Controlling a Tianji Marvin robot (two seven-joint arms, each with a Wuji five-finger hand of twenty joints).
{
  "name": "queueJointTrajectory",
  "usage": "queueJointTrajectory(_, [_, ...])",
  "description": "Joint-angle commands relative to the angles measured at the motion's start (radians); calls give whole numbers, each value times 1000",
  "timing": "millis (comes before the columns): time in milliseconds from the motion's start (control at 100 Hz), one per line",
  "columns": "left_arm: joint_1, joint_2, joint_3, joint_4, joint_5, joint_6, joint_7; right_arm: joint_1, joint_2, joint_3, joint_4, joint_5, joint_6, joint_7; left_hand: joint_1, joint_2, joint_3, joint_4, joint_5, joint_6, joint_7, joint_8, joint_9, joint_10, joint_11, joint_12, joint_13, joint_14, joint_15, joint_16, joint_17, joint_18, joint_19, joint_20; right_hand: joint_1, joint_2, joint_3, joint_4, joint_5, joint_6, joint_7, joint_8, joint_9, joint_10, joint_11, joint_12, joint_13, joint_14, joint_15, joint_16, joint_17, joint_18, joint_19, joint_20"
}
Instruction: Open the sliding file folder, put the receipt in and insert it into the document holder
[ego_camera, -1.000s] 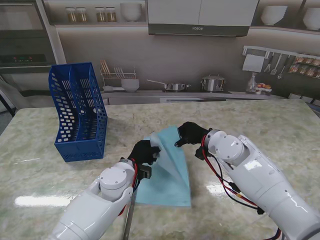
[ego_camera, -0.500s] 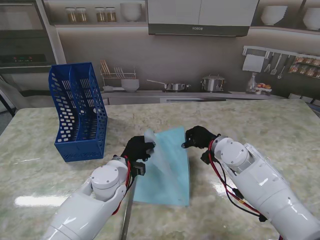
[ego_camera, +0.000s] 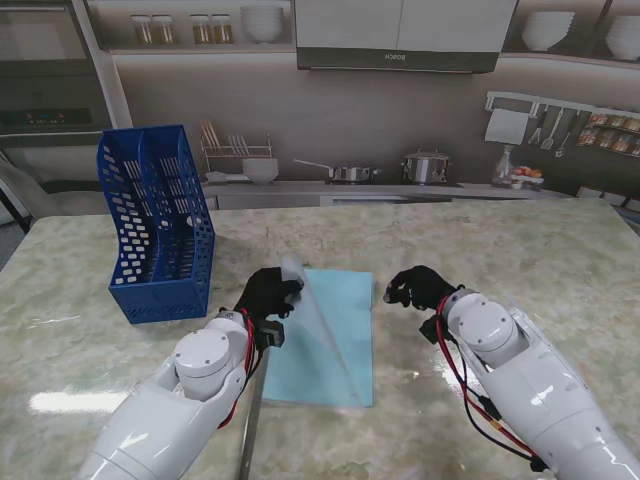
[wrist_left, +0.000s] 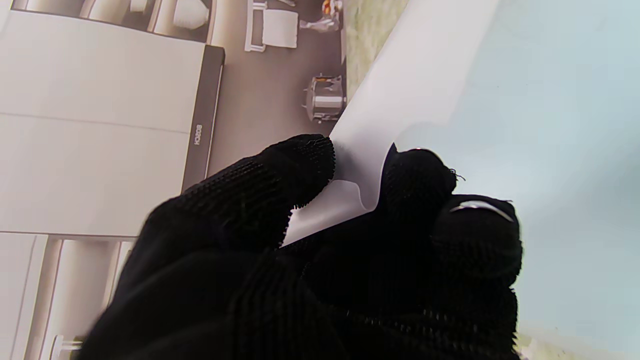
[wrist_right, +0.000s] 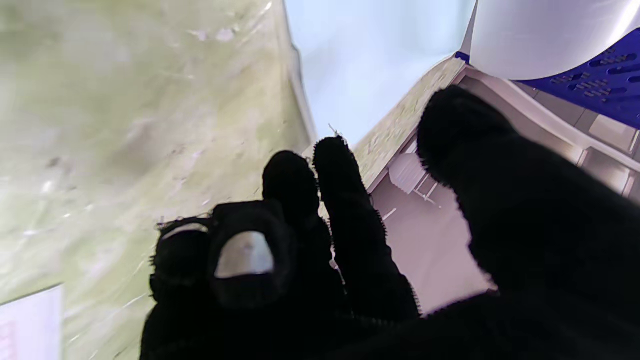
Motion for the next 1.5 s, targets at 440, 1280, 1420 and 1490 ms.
queueJointTrajectory(440, [5, 0, -17, -10, -16, -8, -2, -196, 13, 175, -193, -126, 126, -134, 44, -6, 148, 82, 39, -24, 55, 5, 25, 122, 33, 12, 56, 186, 68, -2, 125, -212, 114, -33, -128, 24, -21, 6, -111, 100, -138, 71, -309, 260, -45, 170, -289, 168, -152, 274, -317, 53, -118, 135])
queueJointTrajectory(1280, [0, 2, -26, -1, -38, -4, -23, -343, -5, 378, -298, -344, 468, -301, 41, -9, 160, 87, 44, -13, 53, 6, 31, 128, 35, 6, 69, 187, 76, -12, 146, -224, 134, -43, -164, -52, 62, -7, -209, 240, -169, 187, -360, 261, 153, 383, -193, 116, -66, 408, -253, 114, -92, 164])
queueJointTrajectory(1420, [0, 3, -28, -1, -41, 0, -27, -321, -9, 373, -257, -340, 476, -312, 40, -9, 162, 88, 46, -11, 53, 8, 31, 128, 36, 5, 71, 187, 78, -13, 149, -226, 137, -45, -166, -66, 74, -8, -198, 244, -175, 183, -345, 251, 167, 386, -173, 110, -54, 408, -239, 116, -89, 162])
queueJointTrajectory(1490, [1, 2, -28, -1, -43, 1, -27, -310, -10, 369, -237, -340, 481, -316, 40, -9, 163, 88, 44, -11, 52, 8, 32, 128, 37, 5, 72, 186, 79, -14, 150, -227, 138, -46, -167, -70, 81, -9, -197, 246, -177, 183, -343, 249, 170, 386, -170, 109, -52, 406, -236, 116, -88, 161])
